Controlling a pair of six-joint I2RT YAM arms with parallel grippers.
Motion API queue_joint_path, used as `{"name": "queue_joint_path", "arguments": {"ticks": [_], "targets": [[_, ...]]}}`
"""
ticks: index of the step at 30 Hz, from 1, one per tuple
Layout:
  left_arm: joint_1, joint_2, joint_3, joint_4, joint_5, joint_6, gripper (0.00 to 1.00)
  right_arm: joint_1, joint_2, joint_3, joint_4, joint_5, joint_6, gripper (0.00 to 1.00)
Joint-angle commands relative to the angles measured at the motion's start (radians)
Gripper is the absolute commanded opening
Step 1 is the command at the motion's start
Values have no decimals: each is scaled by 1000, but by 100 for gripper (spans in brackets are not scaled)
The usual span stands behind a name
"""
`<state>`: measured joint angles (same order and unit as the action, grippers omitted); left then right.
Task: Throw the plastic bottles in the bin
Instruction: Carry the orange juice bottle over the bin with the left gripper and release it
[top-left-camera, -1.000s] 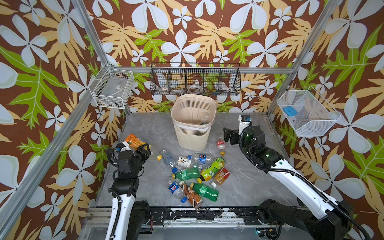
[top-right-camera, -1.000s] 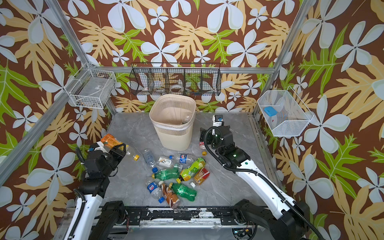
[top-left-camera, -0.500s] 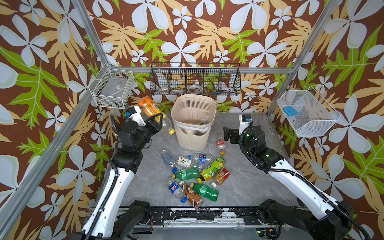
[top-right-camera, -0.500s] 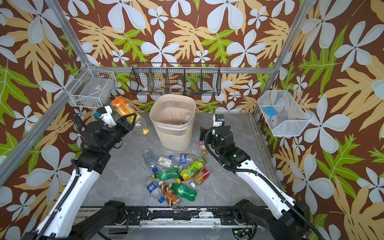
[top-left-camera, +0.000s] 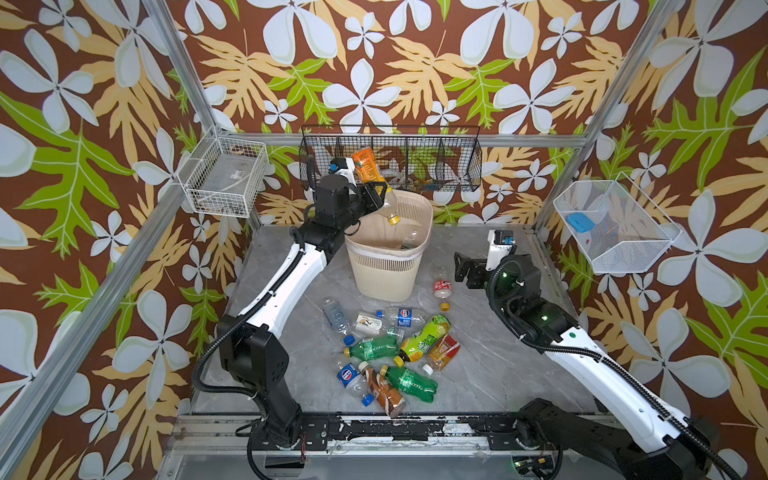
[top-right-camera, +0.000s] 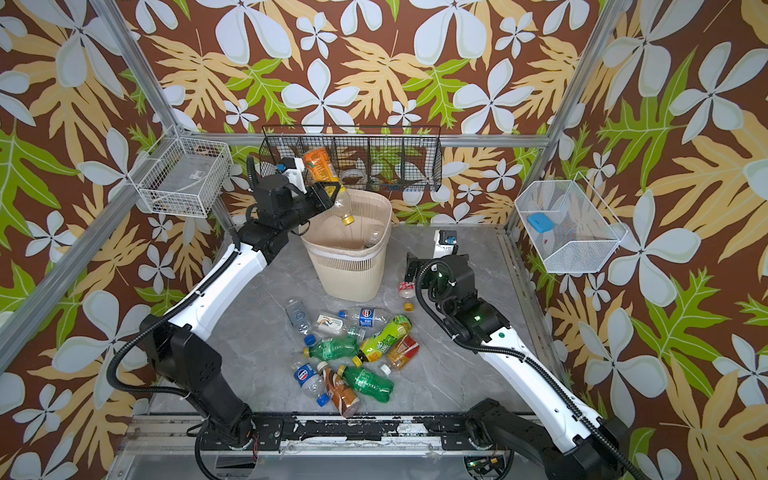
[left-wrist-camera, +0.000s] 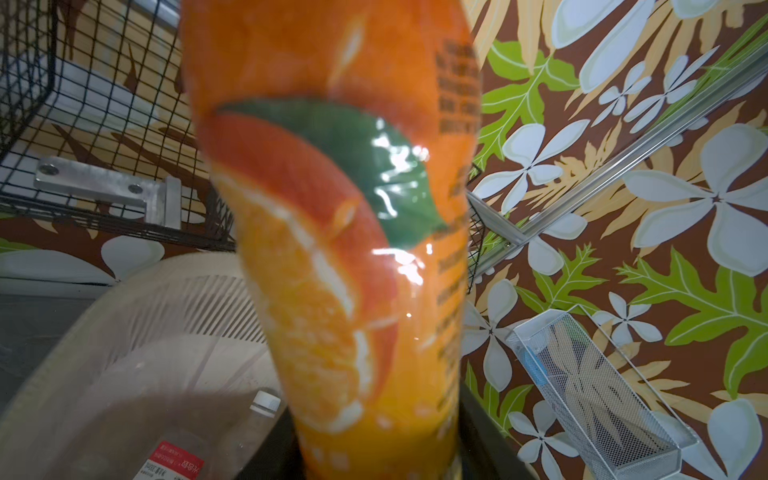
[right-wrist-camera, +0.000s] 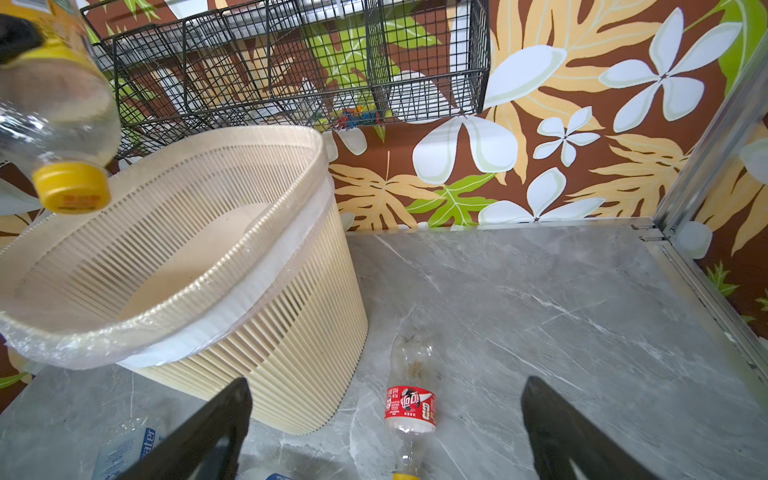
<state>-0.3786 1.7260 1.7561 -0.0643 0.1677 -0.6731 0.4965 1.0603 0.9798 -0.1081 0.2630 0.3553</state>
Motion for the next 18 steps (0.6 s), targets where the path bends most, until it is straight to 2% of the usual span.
{"name": "queue_joint_path", "arguments": {"ticks": [1, 9, 10, 12, 14, 15, 18], "targets": [[-3, 2, 13, 17, 18, -5, 46, -1, -5, -3, -5, 19, -4, 100], [-2, -9, -28, 8, 3, 1, 49, -3, -3, -8, 2, 16, -3, 100], [-2, -7, -30, 4, 2, 1, 54, -3, -5, -8, 2, 18, -3, 100], [-2, -1, -27, -12, 7, 0, 78, -3, -9, -10, 0, 21, -4, 100], [-2, -3, -30, -35, 6, 2, 96, -4, -14, -11, -5, 25, -4, 100], [-2, -8, -34, -43, 3, 8, 100, -4, -16, -11, -7, 27, -4, 99], [-2, -44, -67, -55, -27, 28, 100, -4, -23, -14, -7, 30, -4, 100]]}}
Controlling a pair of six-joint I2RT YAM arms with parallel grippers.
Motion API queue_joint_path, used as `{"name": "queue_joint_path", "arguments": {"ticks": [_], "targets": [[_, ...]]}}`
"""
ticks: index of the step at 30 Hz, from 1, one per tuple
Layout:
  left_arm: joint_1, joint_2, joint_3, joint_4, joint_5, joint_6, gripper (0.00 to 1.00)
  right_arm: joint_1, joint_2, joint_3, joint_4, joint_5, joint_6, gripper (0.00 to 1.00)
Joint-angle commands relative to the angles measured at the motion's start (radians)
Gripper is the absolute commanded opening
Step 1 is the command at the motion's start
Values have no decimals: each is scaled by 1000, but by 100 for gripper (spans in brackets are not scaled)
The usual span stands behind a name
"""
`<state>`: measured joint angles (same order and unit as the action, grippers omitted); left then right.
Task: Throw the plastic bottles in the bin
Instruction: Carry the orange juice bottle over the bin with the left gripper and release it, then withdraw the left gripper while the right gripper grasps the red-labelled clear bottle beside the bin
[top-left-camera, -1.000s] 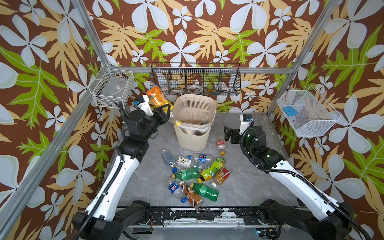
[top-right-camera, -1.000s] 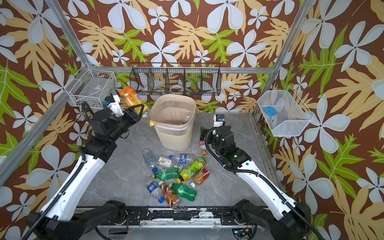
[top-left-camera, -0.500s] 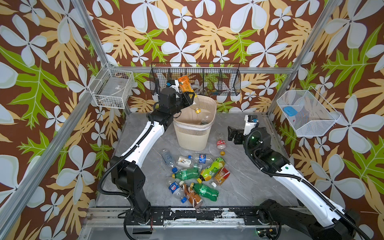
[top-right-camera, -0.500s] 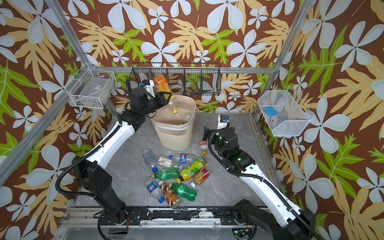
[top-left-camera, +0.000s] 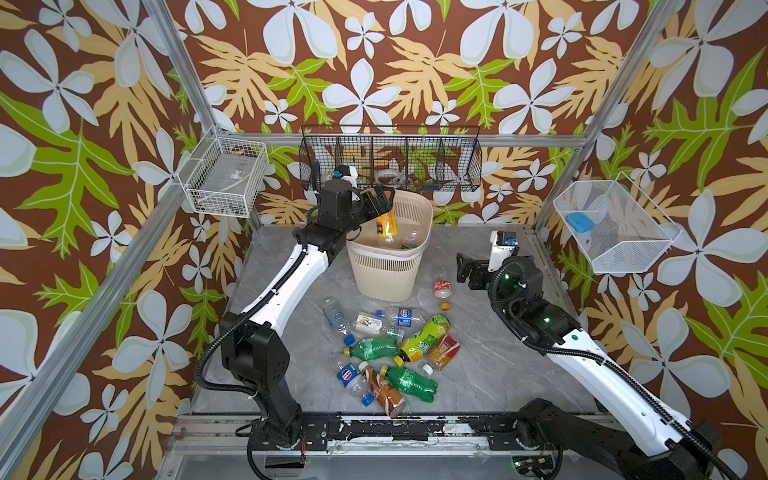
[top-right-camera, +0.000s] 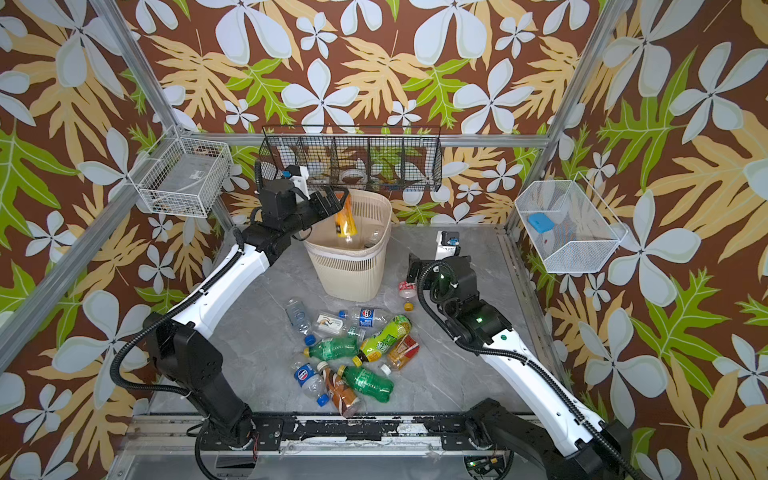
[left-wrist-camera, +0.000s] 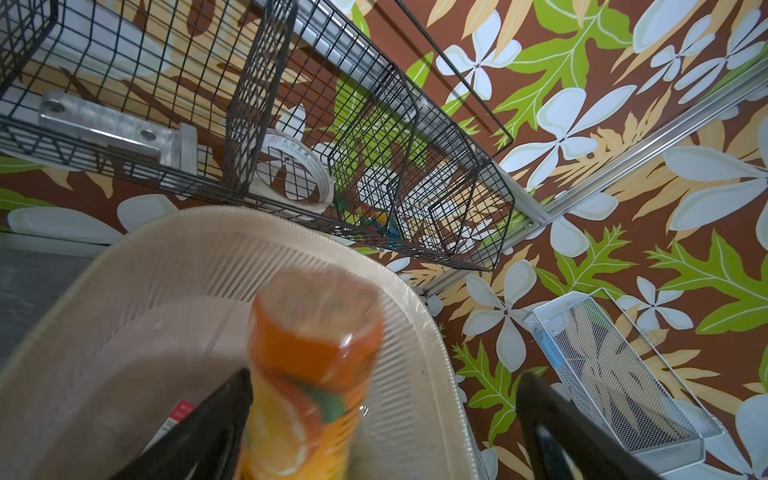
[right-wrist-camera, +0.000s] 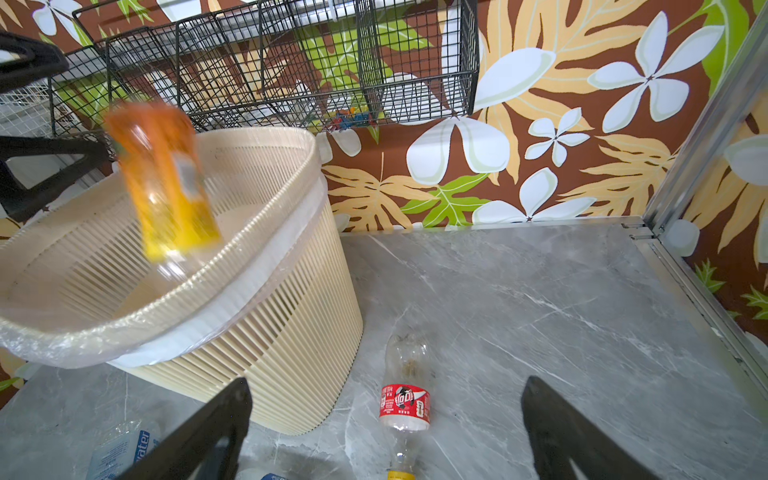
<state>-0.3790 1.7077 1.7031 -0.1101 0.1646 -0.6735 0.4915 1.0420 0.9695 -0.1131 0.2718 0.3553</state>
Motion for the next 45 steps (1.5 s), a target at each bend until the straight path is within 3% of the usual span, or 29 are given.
{"name": "queue_joint_path", "arguments": {"ticks": [1, 6, 10, 17, 22, 26, 32, 38, 45], "targets": [[-2, -43, -23, -13, -34, 38, 100, 1, -5, -3, -1, 20, -3, 100], [0, -135, -55, -37, -79, 115, 100, 1, 1, 3, -8, 10, 15, 100], [0, -279, -174, -20, -135, 209, 100, 1, 7, 2, -17, -7, 39, 100], [0, -762, -843, 180, -306, 267, 100, 1, 25, -27, -37, -71, 154, 100], [0, -1003, -1114, 154, -412, 215, 100, 1, 45, -54, -79, -128, 233, 99], [0, -1075, -1177, 142, -441, 202, 100, 1, 60, -71, -93, -122, 253, 99], [0, -1062, -1184, 107, -463, 191, 100, 1, 143, -40, -83, -112, 230, 100], [0, -1068, -1199, 78, -479, 167, 100, -14, 334, 42, -53, -99, 175, 100], [0, -1116, -1203, 5, -535, 155, 100, -75, 551, 85, 28, -169, 149, 96]]}}
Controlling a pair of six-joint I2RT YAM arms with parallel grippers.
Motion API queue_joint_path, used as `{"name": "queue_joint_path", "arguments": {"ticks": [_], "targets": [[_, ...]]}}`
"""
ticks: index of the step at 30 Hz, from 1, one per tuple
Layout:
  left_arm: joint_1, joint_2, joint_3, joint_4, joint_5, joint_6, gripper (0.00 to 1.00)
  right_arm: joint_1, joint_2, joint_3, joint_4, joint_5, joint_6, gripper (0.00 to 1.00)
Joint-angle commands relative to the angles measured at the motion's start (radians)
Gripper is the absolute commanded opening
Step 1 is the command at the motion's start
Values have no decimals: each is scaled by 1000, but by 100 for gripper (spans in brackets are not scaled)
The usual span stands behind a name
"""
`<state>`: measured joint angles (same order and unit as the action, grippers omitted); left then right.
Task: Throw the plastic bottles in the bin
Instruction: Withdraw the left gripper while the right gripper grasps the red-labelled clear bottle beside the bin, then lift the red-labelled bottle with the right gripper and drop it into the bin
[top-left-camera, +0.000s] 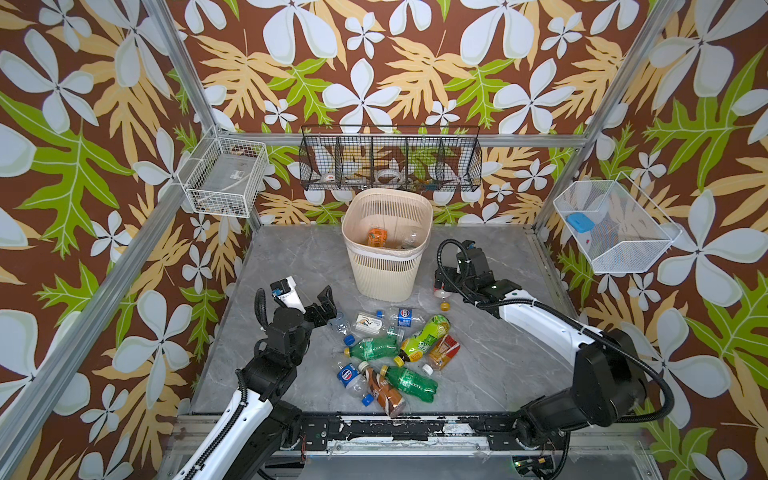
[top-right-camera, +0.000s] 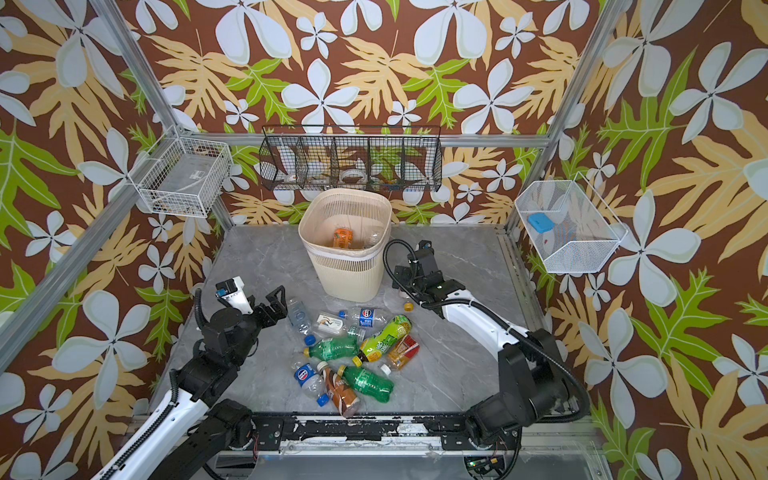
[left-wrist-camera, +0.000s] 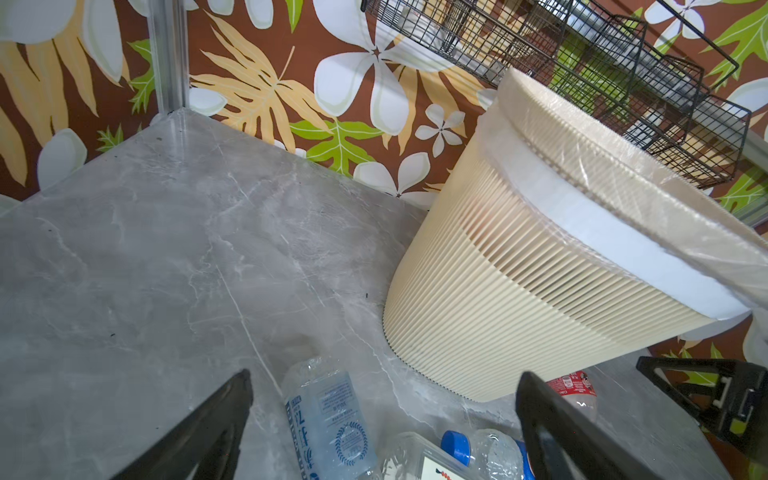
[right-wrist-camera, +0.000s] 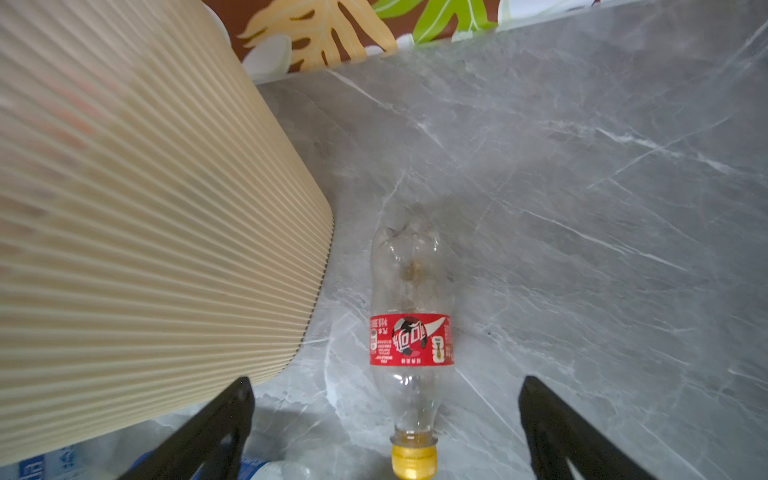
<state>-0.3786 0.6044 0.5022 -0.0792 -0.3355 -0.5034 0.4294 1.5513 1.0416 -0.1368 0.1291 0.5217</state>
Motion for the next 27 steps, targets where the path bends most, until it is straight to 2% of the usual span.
{"name": "queue_joint_path", "arguments": {"ticks": [1, 16, 22, 27], "targets": [[-1, -20, -4, -32, -36, -17, 100, -18, 69, 21, 55, -31, -17, 95], [0, -53, -7, -84, -74, -52, 100, -47, 319, 110, 76, -54, -27, 85], [0, -48, -10, -90, -83, -65, 100, -63, 362, 123, 68, -53, -35, 72], [0, -42, -18, -93, -88, -84, 100, -64, 340, 104, 74, -42, -37, 60]]}}
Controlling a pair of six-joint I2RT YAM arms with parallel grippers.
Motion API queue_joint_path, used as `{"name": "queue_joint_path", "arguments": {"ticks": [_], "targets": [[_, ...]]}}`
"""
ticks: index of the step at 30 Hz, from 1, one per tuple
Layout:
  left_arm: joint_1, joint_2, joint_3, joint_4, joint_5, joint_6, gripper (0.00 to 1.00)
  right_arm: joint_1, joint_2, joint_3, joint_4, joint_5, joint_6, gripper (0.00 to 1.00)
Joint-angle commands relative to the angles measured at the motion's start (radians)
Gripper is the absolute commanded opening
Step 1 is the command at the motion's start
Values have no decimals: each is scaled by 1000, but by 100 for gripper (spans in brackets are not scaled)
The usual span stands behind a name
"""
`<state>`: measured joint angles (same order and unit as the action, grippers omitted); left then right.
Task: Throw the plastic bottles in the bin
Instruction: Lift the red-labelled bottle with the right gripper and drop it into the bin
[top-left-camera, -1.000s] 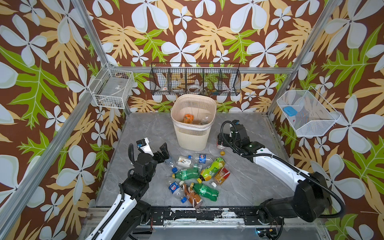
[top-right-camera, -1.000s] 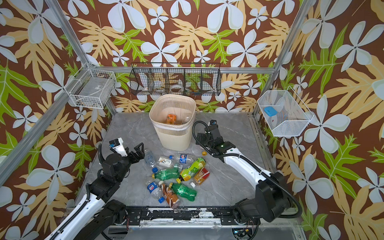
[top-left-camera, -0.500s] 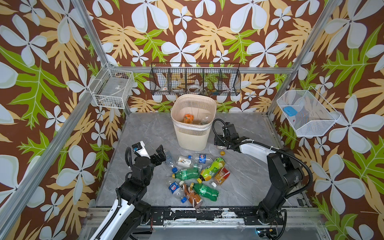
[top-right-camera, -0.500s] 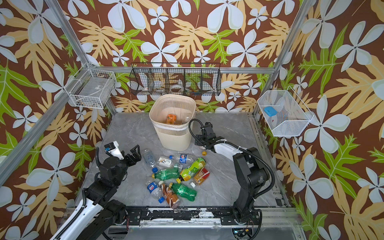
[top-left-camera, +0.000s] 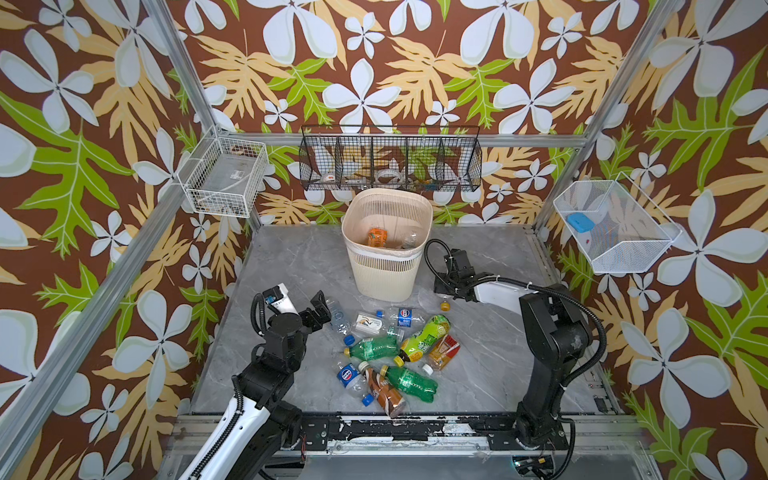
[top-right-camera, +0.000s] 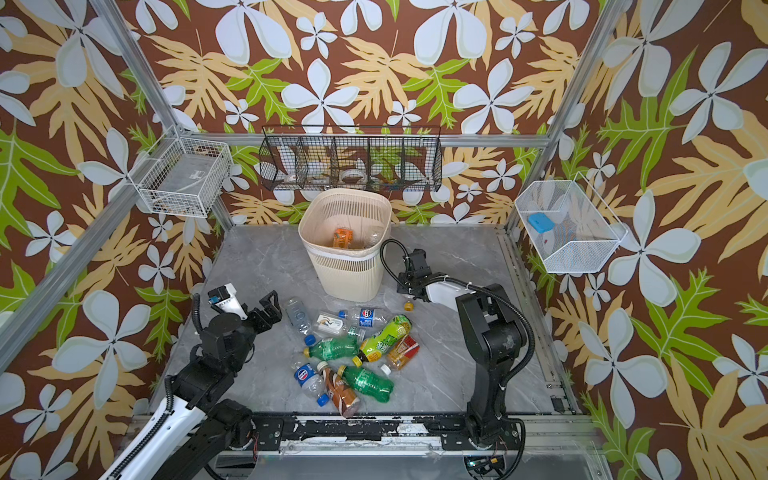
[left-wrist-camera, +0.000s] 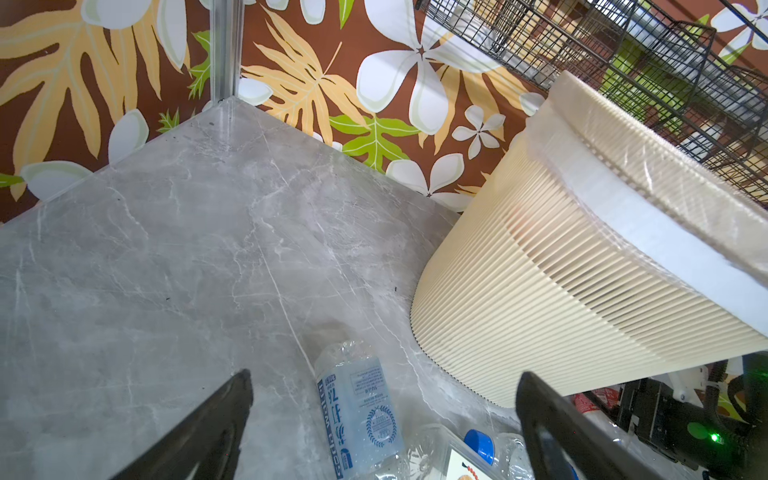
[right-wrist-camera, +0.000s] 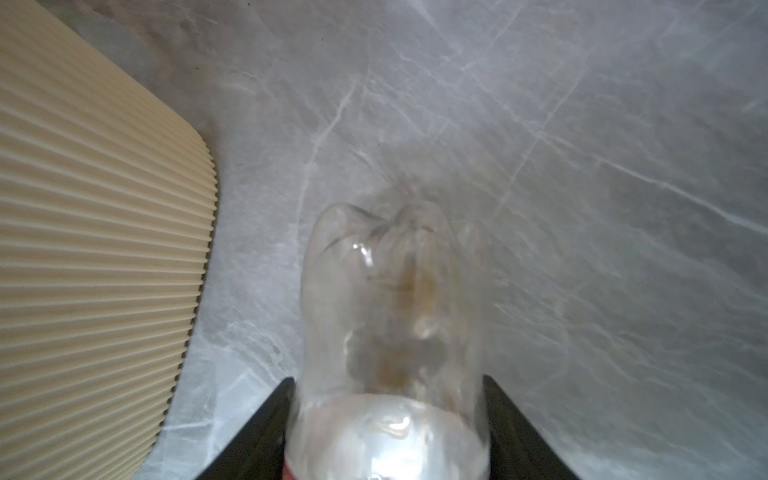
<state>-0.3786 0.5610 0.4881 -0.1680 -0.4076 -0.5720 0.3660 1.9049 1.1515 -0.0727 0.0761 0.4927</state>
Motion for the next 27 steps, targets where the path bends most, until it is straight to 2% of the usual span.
{"name": "queue_joint_path", "arguments": {"ticks": [1, 8, 19, 22, 27], "targets": [[0, 1, -6, -5, -17, -17, 100, 0, -25, -13, 11, 18, -9, 58], [0, 9, -17, 2, -36, -43, 100, -1, -174, -111, 19, 68, -3, 51], [0, 59, -44, 19, -28, -119, 100, -1, -644, -426, 97, 159, 18, 50], [0, 67, -51, 31, -23, -138, 100, -2, -717, -445, 112, 183, 3, 50], [0, 69, -54, 24, -14, -155, 100, -2, -747, -358, 115, 151, -25, 49]]}}
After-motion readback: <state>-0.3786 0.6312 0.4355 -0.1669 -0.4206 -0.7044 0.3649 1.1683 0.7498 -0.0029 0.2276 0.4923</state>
